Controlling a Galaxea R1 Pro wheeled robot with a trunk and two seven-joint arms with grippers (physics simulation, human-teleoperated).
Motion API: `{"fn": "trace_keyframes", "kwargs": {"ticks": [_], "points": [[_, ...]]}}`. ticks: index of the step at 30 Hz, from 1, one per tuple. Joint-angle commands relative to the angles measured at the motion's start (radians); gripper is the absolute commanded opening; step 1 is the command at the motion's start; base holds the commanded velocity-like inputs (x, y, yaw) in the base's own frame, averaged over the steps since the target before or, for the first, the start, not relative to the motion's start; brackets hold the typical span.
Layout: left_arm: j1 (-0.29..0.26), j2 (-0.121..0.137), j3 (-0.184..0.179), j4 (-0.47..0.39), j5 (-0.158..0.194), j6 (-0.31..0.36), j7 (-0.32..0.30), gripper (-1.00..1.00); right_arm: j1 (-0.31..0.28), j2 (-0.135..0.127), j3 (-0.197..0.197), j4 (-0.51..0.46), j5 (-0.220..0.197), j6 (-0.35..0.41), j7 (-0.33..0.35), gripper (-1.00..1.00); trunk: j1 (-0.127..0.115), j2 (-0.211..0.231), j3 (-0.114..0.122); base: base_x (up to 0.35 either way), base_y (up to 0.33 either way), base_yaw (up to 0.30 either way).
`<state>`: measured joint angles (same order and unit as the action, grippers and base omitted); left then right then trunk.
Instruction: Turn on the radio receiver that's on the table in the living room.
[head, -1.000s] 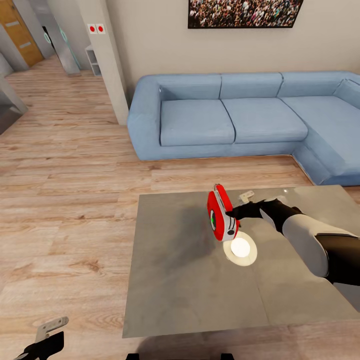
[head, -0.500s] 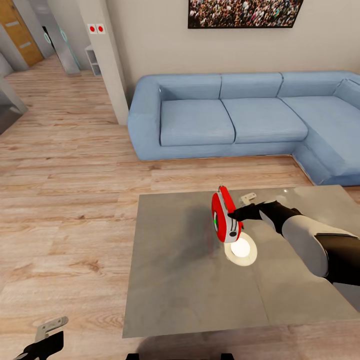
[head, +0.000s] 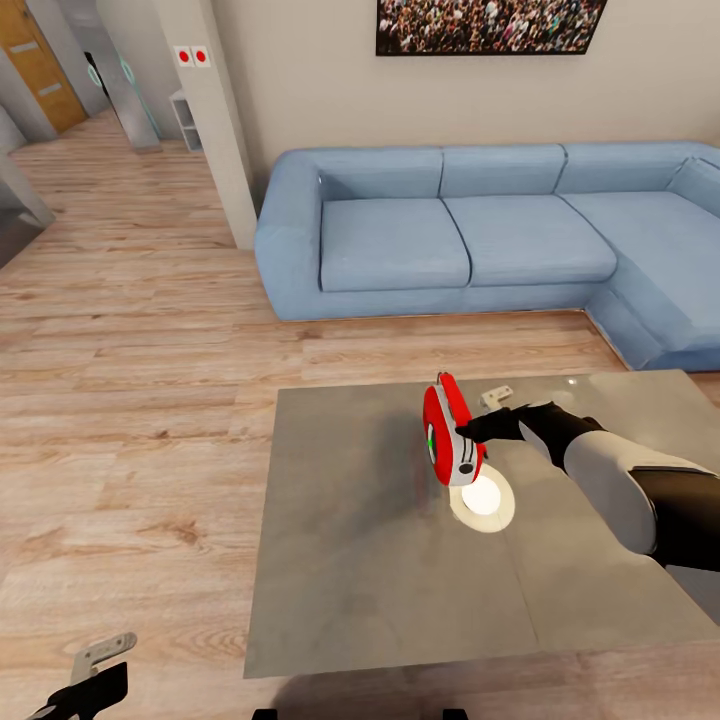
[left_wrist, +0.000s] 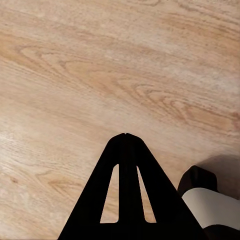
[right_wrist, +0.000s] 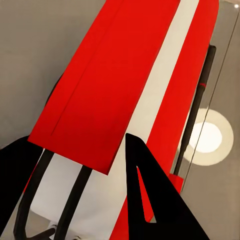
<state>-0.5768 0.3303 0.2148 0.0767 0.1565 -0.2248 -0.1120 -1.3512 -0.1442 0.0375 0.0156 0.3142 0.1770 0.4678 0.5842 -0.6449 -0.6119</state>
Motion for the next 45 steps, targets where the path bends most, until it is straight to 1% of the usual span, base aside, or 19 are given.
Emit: {"fn": "trace_keyframes", "kwargs": {"ticks": [1, 22, 28, 36, 45], "points": [[0.0, 0.0, 0.0, 0.0, 0.0, 0.0, 0.0, -1.0, 0.0, 0.0, -0.006, -0.001, -0.003, 0.0, 0.0, -1.0, 0.0, 0.0, 0.0, 0.0, 0.0, 0.0], [0.0, 0.0, 0.001, 0.0, -0.001, 0.004, 0.0, -1.0, 0.0, 0.0, -0.007, 0.013, -0.003, -0.012, 0.001, -1.0, 0.0, 0.0, 0.0, 0.0, 0.0, 0.0], [0.0, -0.001, 0.001, 0.0, 0.0, 0.003, 0.0, -1.0, 0.0, 0.0, -0.007, 0.014, -0.003, -0.015, -0.001, -1.0, 0.023, -0.042, -0.019, 0.0, 0.0, 0.0], [0.0, -0.001, 0.0, 0.0, 0.0, 0.004, 0.0, -1.0, 0.0, -0.001, -0.007, 0.032, -0.006, -0.088, -0.001, -1.0, 0.023, -0.042, -0.019, 0.0, 0.0, 0.0], [0.0, -0.001, 0.001, 0.0, 0.0, 0.004, 0.0, -1.0, 0.001, -0.001, -0.007, 0.036, -0.006, -0.103, -0.001, -1.0, 0.023, -0.042, -0.019, 0.0, 0.0, 0.0]]}}
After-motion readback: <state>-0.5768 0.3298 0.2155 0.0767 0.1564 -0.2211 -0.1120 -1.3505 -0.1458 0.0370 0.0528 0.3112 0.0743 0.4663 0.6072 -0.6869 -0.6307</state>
